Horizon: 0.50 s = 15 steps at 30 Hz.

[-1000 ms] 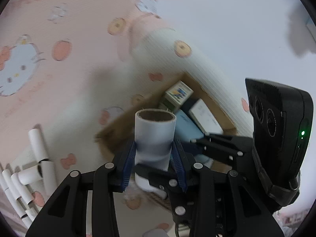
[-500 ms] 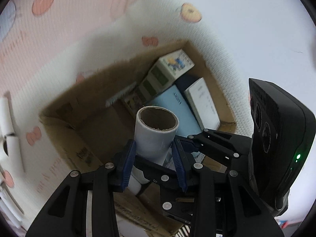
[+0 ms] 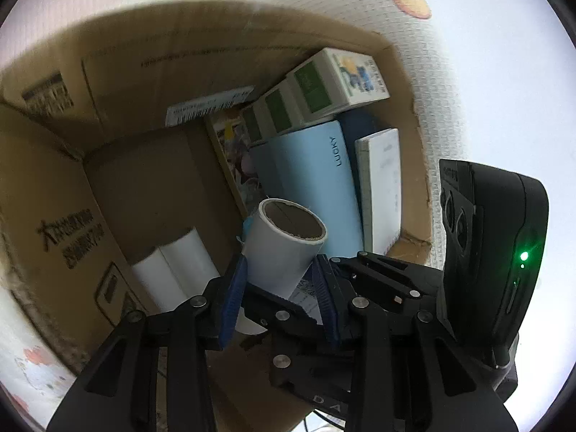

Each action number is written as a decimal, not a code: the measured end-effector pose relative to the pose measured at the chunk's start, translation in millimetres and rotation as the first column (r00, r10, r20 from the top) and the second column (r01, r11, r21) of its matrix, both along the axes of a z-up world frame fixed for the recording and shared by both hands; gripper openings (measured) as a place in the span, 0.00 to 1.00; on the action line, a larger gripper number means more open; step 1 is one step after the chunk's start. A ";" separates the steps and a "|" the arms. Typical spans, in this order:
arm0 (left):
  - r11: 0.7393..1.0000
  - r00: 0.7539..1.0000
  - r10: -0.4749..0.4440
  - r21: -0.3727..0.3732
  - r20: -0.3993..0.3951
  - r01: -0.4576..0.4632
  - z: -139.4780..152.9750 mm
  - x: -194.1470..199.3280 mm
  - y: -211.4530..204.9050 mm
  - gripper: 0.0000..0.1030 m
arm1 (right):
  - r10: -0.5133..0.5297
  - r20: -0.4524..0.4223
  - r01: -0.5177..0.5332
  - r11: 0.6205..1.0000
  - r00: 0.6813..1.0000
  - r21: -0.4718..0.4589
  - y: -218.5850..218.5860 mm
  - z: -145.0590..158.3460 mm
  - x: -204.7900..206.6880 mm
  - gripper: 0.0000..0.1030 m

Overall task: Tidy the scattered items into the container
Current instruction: 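Lower the tube into the box beside the LUCKY box and open the right gripper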

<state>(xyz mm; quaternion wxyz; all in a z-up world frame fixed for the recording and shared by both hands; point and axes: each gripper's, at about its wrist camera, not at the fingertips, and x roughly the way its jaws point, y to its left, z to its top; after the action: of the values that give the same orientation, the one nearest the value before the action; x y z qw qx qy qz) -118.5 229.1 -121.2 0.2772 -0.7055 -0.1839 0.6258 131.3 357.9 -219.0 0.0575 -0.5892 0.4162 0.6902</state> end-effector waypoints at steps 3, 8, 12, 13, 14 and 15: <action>0.999 0.999 0.033 -0.002 0.019 -0.033 -2.5 0.4 -0.2 0.40 | 0.029 0.009 -0.029 1.000 1.000 -0.011 4.4 -3.1 -0.3 0.40; 0.993 0.992 0.120 -0.029 0.049 -0.119 -8.8 1.7 -0.8 0.39 | 0.064 0.034 -0.062 0.997 0.997 -0.039 12.5 -9.5 -2.1 0.40; 0.986 0.984 0.161 -0.058 0.071 -0.157 -12.9 7.1 1.3 0.36 | 0.070 0.046 -0.067 0.996 0.996 -0.065 15.6 -16.9 2.6 0.40; 0.984 0.982 0.169 -0.062 0.078 -0.164 -14.1 9.4 1.9 0.36 | 0.074 0.049 -0.071 0.995 0.996 -0.070 15.9 -18.8 4.4 0.40; 0.983 0.981 0.175 -0.067 0.083 -0.169 -15.0 11.6 2.9 0.35 | 0.080 0.053 -0.076 0.994 0.995 -0.075 15.9 -20.6 6.3 0.40; 0.983 0.980 0.176 -0.068 0.090 -0.170 -16.5 13.3 4.0 0.35 | 0.086 0.058 -0.081 0.993 0.995 -0.080 16.1 -22.5 8.3 0.40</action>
<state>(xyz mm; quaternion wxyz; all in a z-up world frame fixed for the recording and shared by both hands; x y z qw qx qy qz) -105.2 233.1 -137.7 0.1915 -0.7239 -0.2387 0.6183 139.6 374.0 -241.4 0.0182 -0.6287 0.4156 0.6570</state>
